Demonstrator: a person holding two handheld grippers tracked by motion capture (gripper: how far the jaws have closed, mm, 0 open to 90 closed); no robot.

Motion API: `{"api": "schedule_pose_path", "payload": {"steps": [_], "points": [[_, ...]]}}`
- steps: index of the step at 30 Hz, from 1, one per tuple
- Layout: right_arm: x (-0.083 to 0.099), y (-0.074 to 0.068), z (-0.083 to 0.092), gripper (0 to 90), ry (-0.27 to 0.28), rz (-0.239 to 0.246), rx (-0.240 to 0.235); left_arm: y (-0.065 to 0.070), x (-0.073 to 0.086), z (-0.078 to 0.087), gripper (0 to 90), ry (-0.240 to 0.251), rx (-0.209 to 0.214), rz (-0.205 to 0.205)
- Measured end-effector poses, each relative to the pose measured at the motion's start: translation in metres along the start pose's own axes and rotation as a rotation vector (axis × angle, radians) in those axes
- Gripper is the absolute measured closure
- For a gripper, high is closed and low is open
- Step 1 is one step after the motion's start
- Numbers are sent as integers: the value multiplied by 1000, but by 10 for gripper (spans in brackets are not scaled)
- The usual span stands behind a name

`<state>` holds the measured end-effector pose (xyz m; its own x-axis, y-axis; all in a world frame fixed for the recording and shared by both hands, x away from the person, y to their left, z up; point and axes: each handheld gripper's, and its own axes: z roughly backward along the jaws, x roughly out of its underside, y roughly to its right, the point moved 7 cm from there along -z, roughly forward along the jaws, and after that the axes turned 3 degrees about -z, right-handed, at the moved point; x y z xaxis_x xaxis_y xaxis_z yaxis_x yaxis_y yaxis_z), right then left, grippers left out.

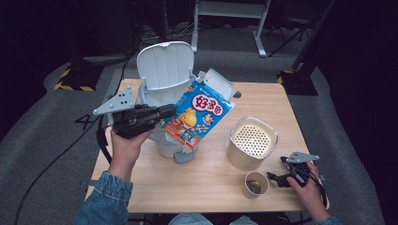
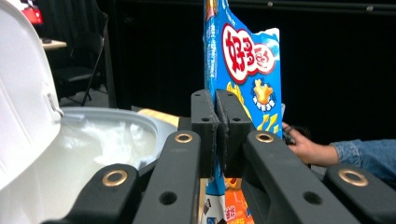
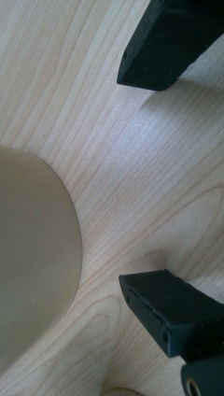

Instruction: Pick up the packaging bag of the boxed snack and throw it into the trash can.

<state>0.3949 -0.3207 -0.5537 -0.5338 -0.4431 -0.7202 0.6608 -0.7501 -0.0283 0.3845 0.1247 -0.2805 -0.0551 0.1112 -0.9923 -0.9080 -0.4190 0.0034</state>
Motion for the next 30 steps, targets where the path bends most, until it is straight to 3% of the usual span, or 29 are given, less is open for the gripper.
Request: {"api": "schedule_pose_path", "payload": {"steps": [18,30], "points": [[0,0,0,51,0,0,0,-27,-38,-2,869,58,-30,-9],[0,0,0,51,0,-6,5,-49,-62,-8,869,100,-95,7]]}}
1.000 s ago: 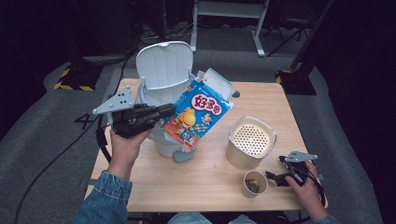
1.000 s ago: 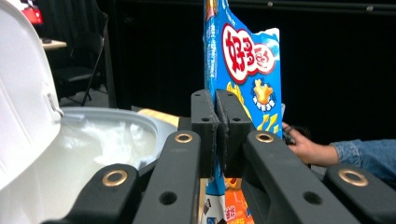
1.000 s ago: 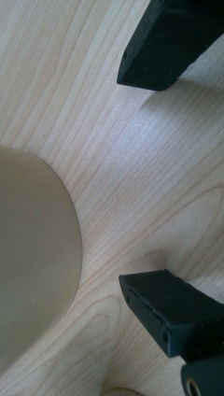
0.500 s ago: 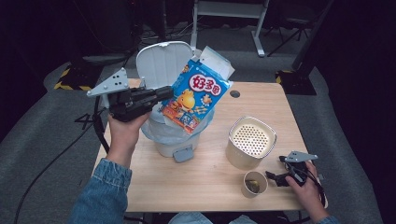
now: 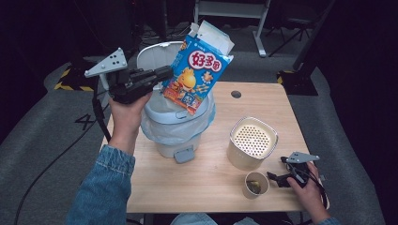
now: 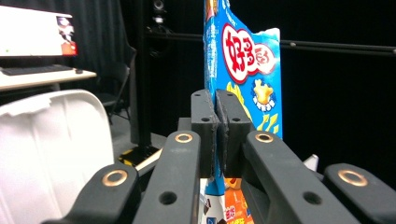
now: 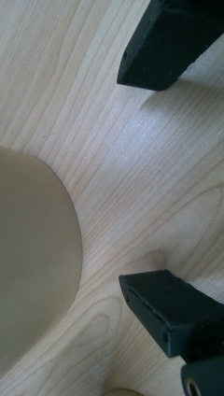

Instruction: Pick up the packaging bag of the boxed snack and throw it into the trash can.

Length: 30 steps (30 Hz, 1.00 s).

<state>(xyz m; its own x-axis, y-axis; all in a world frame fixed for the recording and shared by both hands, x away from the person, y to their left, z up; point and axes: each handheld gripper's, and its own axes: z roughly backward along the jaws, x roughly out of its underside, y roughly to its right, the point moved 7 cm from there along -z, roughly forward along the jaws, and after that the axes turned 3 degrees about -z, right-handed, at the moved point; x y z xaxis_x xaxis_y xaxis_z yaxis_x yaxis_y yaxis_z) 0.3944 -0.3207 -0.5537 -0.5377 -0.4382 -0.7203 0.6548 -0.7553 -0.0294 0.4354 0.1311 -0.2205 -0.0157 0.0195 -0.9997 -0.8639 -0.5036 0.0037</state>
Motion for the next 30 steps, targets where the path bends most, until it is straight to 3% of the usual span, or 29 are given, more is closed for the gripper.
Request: {"api": "schedule_pose_path", "payload": {"steps": [5,11,17,30], "points": [[0,0,0,51,0,0,0,-7,-6,-4,869,11,-44,-3],[0,0,0,48,-2,3,0,-23,-9,-2,870,38,-151,22],[-1,0,-2,34,-6,3,-3,-34,-7,-1,869,35,-225,22],[-1,0,-2,31,-7,4,-3,-46,14,-14,869,-33,-270,28]]}}
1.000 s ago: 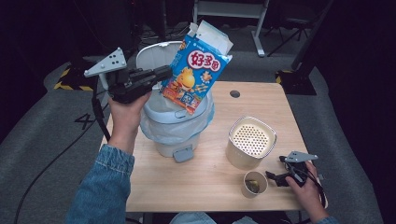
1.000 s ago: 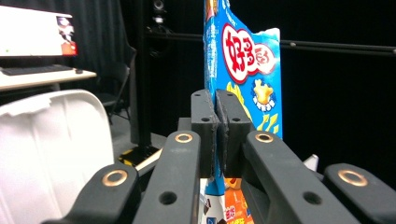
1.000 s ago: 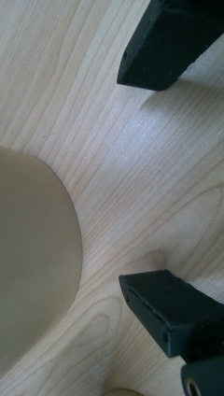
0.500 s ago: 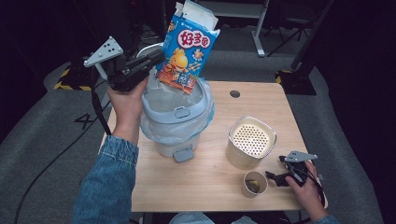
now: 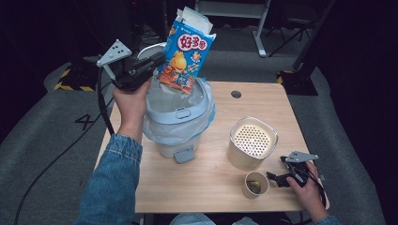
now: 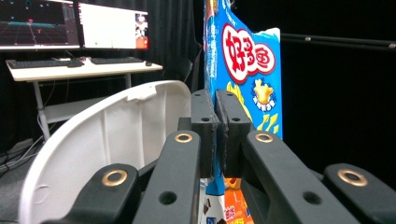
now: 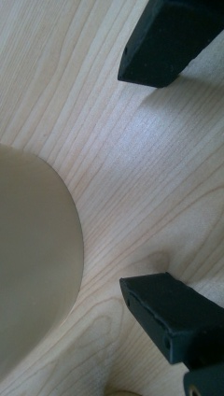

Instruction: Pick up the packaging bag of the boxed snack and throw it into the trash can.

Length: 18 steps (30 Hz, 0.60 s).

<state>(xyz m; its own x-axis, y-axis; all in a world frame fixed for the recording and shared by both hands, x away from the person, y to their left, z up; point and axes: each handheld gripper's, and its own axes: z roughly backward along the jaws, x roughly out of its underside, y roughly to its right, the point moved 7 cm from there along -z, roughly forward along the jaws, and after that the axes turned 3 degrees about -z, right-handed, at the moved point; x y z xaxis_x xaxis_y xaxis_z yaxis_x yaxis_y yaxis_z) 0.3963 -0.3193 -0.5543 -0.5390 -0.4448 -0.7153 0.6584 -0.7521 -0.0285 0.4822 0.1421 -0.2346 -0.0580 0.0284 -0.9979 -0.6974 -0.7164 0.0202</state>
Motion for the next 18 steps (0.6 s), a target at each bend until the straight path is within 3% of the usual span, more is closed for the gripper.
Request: {"api": "schedule_pose_path", "payload": {"steps": [18], "points": [[0,0,0,31,0,0,0,4,22,-6,869,-60,-11,-9]]}}
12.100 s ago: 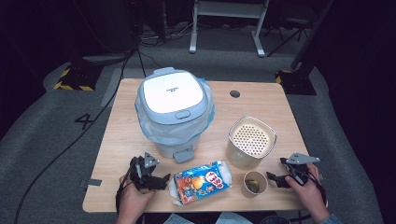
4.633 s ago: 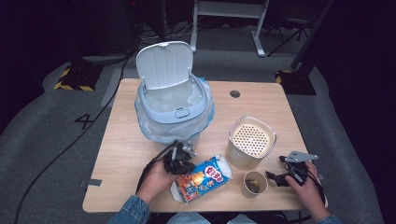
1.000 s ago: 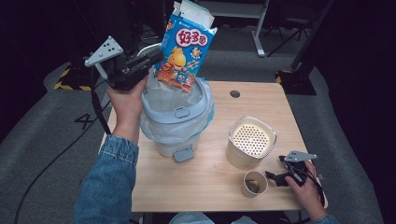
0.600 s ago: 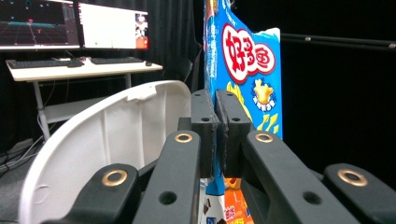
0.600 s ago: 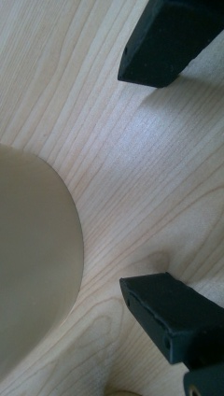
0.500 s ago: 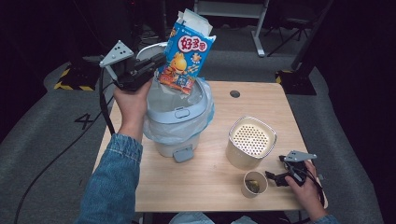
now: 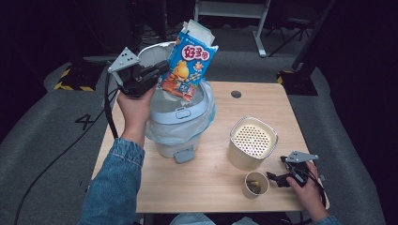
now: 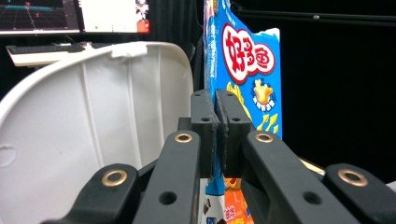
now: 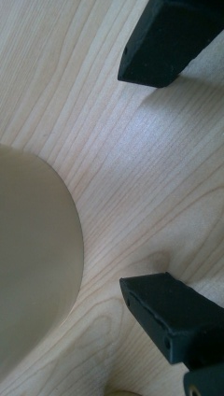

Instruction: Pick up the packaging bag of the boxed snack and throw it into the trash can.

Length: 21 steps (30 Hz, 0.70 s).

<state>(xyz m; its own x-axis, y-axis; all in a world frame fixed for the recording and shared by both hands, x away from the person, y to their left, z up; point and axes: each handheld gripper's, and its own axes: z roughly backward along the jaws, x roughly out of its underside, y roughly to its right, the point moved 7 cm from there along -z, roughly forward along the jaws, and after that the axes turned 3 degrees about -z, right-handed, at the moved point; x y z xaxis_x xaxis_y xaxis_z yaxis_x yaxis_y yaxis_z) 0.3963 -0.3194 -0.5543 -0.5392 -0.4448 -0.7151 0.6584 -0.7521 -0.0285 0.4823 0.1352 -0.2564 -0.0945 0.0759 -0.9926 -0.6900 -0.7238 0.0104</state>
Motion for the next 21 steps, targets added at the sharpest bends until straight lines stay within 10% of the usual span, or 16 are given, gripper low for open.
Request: {"api": "schedule_pose_path", "payload": {"steps": [21], "points": [[0,0,0,29,1,2,0,6,16,-8,856,-58,21,-13]]}}
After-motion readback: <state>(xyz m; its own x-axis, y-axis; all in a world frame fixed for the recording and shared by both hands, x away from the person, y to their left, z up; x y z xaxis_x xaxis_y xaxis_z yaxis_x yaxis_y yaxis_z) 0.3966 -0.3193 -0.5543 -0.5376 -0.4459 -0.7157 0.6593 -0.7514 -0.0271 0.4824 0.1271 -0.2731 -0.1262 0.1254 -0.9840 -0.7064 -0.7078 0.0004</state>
